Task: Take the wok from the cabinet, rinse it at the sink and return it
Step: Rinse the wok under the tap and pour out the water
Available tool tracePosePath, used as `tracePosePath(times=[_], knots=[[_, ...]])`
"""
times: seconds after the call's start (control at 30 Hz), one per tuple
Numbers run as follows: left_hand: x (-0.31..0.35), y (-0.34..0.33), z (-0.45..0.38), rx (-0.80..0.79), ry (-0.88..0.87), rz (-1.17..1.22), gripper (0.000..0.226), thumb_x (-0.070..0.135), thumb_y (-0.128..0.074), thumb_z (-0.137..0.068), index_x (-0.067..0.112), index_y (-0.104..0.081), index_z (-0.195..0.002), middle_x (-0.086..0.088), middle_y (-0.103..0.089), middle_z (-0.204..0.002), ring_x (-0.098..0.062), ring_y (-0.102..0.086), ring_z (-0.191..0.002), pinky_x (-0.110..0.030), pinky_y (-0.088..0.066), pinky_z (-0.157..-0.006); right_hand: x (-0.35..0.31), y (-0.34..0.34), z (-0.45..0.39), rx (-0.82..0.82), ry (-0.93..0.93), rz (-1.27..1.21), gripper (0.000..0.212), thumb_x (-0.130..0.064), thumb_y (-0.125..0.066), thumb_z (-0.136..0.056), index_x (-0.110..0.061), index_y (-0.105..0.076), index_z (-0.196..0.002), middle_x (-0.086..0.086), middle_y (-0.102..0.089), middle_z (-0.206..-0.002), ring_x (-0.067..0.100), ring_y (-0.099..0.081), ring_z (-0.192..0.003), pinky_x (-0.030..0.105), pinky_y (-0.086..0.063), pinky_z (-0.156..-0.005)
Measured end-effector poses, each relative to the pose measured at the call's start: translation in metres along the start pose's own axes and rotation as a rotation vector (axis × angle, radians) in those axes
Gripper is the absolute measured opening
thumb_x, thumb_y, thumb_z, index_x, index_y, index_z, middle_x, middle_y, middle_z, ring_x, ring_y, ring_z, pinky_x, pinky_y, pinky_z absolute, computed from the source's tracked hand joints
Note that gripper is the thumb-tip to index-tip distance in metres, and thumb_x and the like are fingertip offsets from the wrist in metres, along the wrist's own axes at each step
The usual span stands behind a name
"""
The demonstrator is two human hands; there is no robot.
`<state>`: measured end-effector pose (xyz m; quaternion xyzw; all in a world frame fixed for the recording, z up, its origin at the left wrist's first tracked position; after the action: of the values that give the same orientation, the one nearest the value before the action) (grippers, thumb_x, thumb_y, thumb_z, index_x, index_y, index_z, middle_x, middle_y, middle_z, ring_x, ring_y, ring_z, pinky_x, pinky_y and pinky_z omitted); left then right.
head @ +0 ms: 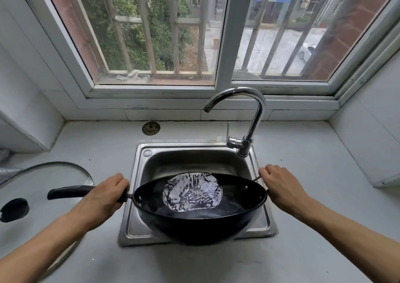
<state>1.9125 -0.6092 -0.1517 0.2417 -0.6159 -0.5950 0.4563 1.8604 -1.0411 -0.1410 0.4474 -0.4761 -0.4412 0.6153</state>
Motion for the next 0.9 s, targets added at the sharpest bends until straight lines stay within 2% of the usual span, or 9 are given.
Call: tracePosePath(times=[0.1, 0.23, 0.37, 0.47, 0.63, 0.9], knots=[[0.001, 0.001, 0.000, -0.014, 0.013, -0.019, 0.015, 0.013, -0.067, -0.081, 0.017, -0.052, -0.085, 0.005, -0.046, -0.084, -0.017, -0.049, -0.073, -0.034, -0.046, -0.065, 0.002, -0.004, -0.001, -0.006, 0.003, -0.029, 0.029, 0.002, -0.051, -0.075, -0.014, -0.050, -0.099, 0.006, -0.057, -0.097, 0.031, -0.055, -0.085, 0.035, -0.039, -0.068], [0.006, 0.007, 0.000, 0.009, 0.035, -0.103, 0.010, 0.019, -0.067, -0.082, 0.016, -0.059, -0.088, 0.001, -0.052, -0.085, -0.023, -0.053, -0.080, -0.038, -0.047, -0.065, 0.005, -0.003, -0.003, -0.011, -0.011, -0.078, 0.027, 0.001, -0.045, -0.079, -0.014, -0.046, -0.101, 0.005, -0.056, -0.097, 0.029, -0.054, -0.086, 0.035, -0.040, -0.067], [0.011, 0.011, 0.000, 0.049, 0.042, -0.151, 0.012, 0.015, -0.070, -0.079, 0.015, -0.060, -0.085, -0.001, -0.053, -0.081, -0.025, -0.053, -0.074, -0.038, -0.047, -0.058, 0.010, 0.002, -0.006, 0.020, -0.025, -0.090, 0.030, 0.003, -0.048, -0.076, -0.014, -0.047, -0.100, 0.005, -0.057, -0.095, 0.029, -0.054, -0.084, 0.034, -0.038, -0.064], [0.014, 0.012, -0.002, 0.091, 0.019, -0.193, 0.023, 0.007, -0.079, -0.067, 0.013, -0.060, -0.079, -0.003, -0.052, -0.072, -0.027, -0.051, -0.063, -0.035, -0.042, -0.050, 0.013, 0.002, -0.006, 0.041, -0.027, -0.064, 0.033, 0.004, -0.053, -0.071, -0.013, -0.050, -0.098, 0.005, -0.057, -0.093, 0.030, -0.053, -0.083, 0.034, -0.037, -0.063], [0.014, 0.011, -0.003, 0.159, -0.022, -0.280, 0.033, 0.003, -0.085, -0.055, 0.011, -0.062, -0.078, -0.006, -0.054, -0.070, -0.030, -0.051, -0.060, -0.037, -0.042, -0.049, 0.014, 0.002, -0.002, 0.049, -0.029, -0.027, 0.037, 0.007, -0.063, -0.062, -0.011, -0.057, -0.094, 0.007, -0.059, -0.085, 0.031, -0.055, -0.076, 0.038, -0.044, -0.060], [0.015, 0.010, 0.002, 0.155, -0.025, -0.201, 0.030, 0.007, -0.087, -0.057, 0.014, -0.065, -0.076, -0.002, -0.057, -0.067, -0.027, -0.054, -0.059, -0.032, -0.043, -0.045, 0.015, 0.003, -0.007, 0.014, -0.061, -0.101, 0.031, -0.002, -0.053, -0.078, -0.015, -0.049, -0.106, 0.003, -0.059, -0.099, 0.028, -0.055, -0.091, 0.035, -0.041, -0.067]])
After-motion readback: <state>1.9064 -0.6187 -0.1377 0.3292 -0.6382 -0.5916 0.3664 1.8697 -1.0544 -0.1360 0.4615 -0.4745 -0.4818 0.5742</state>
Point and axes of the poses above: each hand's wrist, its own z-axis away from the middle knuckle, its own y-axis out of the back of the hand, x = y × z, the point moved 5 cm from there along -z, towards the middle knuckle
